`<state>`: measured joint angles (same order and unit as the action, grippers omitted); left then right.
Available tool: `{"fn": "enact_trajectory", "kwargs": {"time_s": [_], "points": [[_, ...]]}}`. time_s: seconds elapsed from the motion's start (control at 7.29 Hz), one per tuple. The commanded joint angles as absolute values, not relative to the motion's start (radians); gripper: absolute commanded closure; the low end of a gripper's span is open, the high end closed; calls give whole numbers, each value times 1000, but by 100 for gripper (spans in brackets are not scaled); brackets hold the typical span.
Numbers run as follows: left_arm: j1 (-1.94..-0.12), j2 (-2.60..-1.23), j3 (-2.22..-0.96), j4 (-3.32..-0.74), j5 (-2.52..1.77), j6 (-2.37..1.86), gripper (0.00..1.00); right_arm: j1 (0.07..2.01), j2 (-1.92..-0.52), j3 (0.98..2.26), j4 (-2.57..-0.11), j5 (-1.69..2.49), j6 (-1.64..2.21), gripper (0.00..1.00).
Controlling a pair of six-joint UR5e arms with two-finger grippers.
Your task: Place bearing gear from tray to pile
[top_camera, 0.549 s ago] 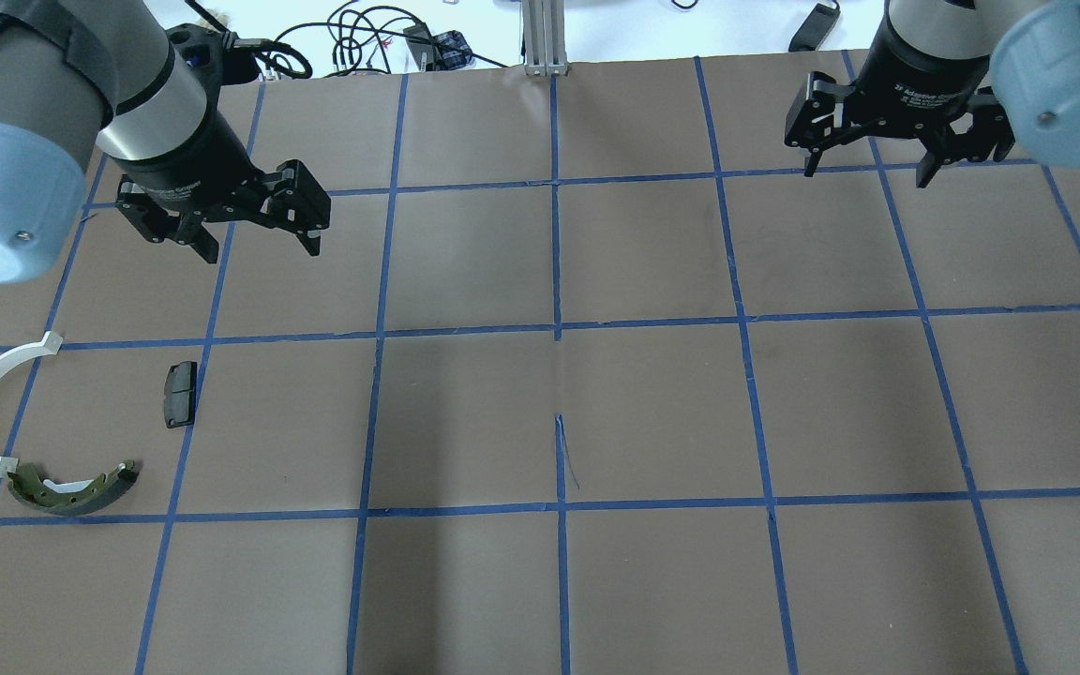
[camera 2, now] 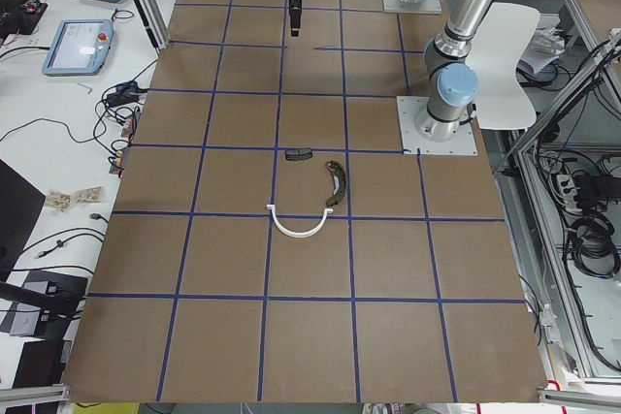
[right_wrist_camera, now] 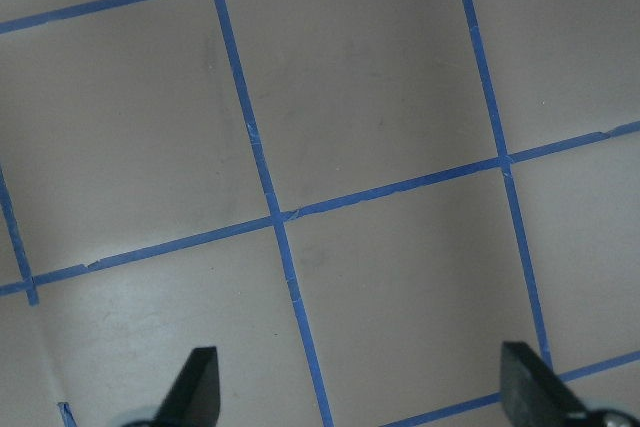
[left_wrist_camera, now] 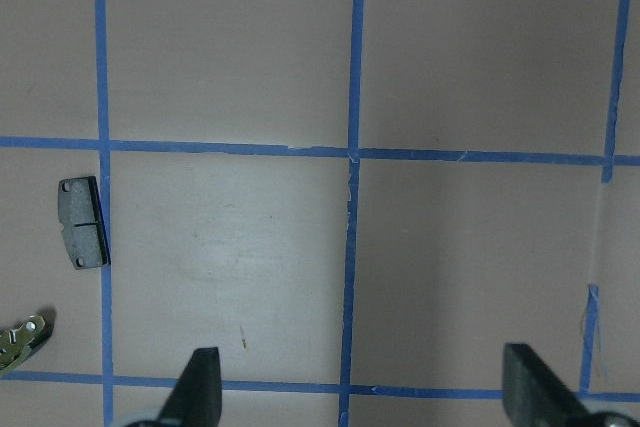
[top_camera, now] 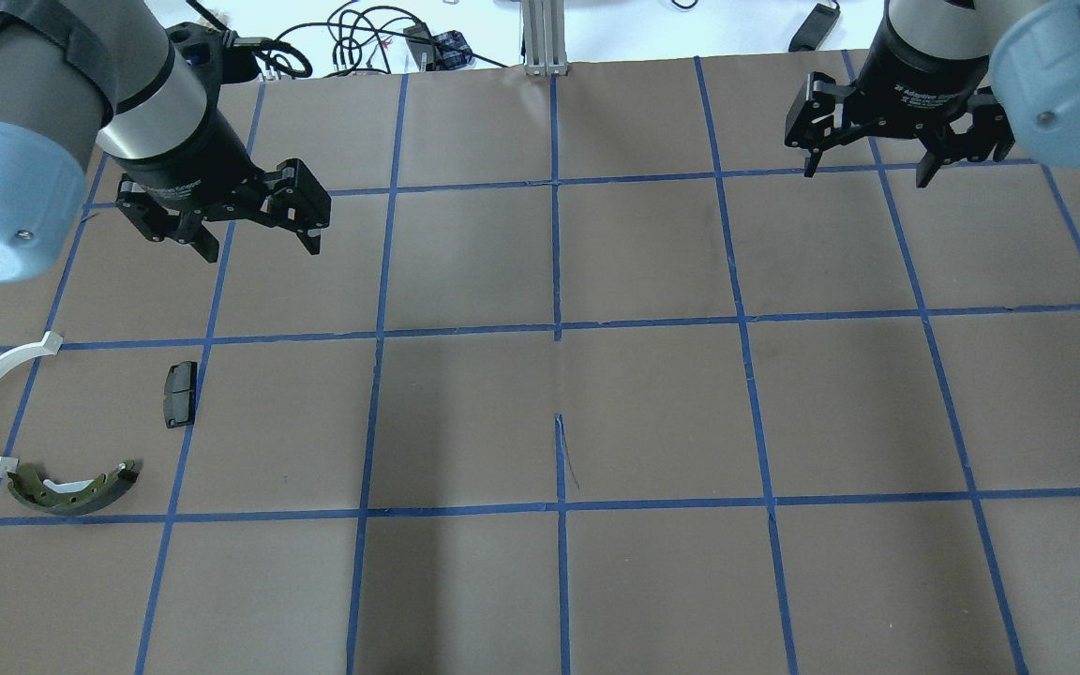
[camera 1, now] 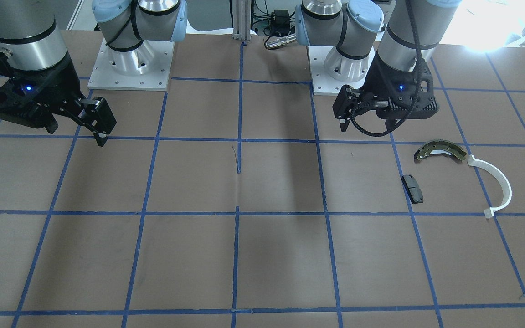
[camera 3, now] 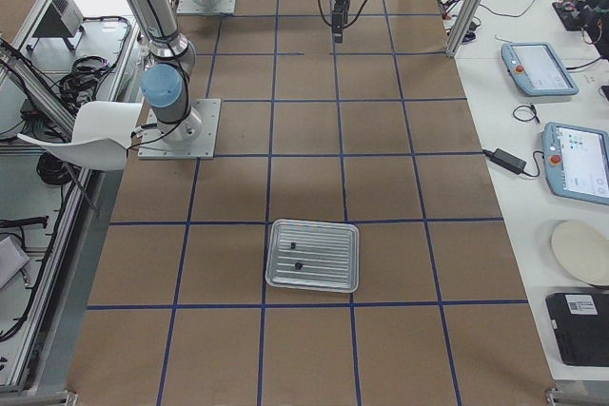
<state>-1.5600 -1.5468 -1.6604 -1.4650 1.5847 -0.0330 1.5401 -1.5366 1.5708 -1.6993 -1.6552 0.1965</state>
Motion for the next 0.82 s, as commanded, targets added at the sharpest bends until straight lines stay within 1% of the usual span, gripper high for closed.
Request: {"fn": "enact_trajectory", "kwargs": {"time_s": [0.0, 0.69], "points": [[-1560, -1546, -1660, -1465, 1585, -34, 0, 1540, -1532, 1571, -1689, -1654, 190, 0], [-1560, -1548, -1660, -1465, 1585, -34, 0, 1539, -1520, 1575, -1680, -1654, 189, 0]]}}
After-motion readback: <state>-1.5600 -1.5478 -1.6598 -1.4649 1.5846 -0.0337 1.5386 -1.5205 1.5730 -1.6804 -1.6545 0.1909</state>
